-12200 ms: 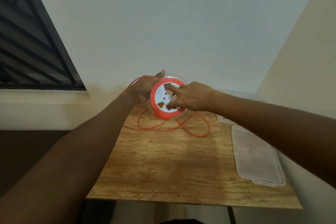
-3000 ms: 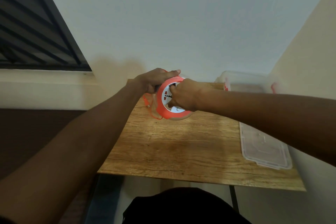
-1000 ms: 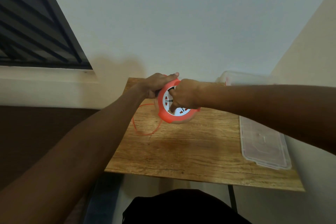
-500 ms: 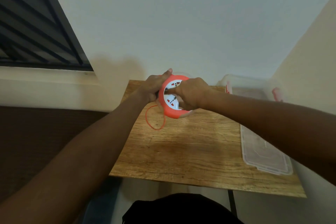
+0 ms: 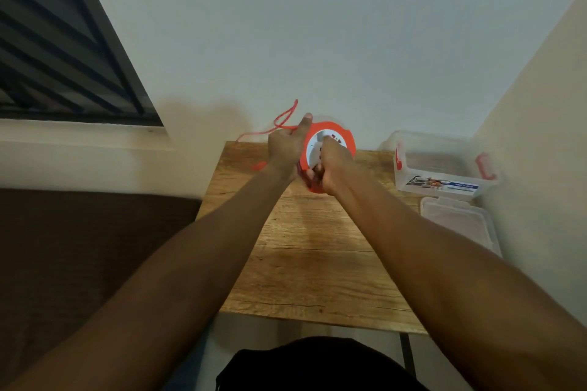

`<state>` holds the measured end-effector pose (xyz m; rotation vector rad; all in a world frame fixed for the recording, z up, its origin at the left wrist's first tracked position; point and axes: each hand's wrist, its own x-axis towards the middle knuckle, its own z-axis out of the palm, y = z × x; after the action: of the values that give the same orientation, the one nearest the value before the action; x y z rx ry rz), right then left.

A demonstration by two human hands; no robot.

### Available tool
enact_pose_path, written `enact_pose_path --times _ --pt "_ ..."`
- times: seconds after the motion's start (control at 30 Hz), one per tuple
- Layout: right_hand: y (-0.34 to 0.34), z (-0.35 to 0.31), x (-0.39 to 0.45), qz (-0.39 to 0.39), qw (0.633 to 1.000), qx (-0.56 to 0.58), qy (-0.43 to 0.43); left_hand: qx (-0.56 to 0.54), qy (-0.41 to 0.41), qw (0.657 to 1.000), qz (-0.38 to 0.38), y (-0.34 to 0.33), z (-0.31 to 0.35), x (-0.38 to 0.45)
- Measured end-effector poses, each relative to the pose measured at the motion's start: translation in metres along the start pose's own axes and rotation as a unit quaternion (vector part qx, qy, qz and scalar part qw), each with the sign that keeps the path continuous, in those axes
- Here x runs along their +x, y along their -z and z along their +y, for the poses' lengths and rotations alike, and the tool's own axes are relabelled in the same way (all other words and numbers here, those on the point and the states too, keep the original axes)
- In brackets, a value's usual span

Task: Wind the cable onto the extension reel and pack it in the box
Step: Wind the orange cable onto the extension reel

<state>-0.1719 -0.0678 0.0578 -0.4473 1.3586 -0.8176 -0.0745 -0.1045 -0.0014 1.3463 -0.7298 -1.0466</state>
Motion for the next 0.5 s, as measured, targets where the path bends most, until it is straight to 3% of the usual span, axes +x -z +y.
enact_pose_path --times 0.17,0.23,0.27,0.33,0.43,0.5 --pt "0.009 0.0 -0.009 -0.056 0.977 -0.165 0.12 -0.003 0.042 0.999 -0.032 0.013 0.002 0.009" --pt "0.015 -0.001 -0.01 -0.055 0.922 -0.298 0.239 0.009 0.052 0.998 -0.035 0.019 0.006 0.012" --pt "0.019 -0.004 -0.008 -0.035 0.854 -0.403 0.328 0.029 0.055 0.998 -0.033 0.022 0.008 0.015" --pt "0.029 -0.014 -0.006 -0.007 0.648 -0.599 0.47 0.075 0.058 0.995 -0.029 0.03 0.01 0.019" --pt "0.04 -0.037 -0.001 -0.05 0.34 -0.79 0.508 0.066 0.085 0.993 -0.048 0.036 0.011 0.022" --pt "0.046 -0.048 0.005 -0.099 0.193 -0.845 0.488 0.074 0.097 0.989 -0.084 0.038 0.012 0.023"
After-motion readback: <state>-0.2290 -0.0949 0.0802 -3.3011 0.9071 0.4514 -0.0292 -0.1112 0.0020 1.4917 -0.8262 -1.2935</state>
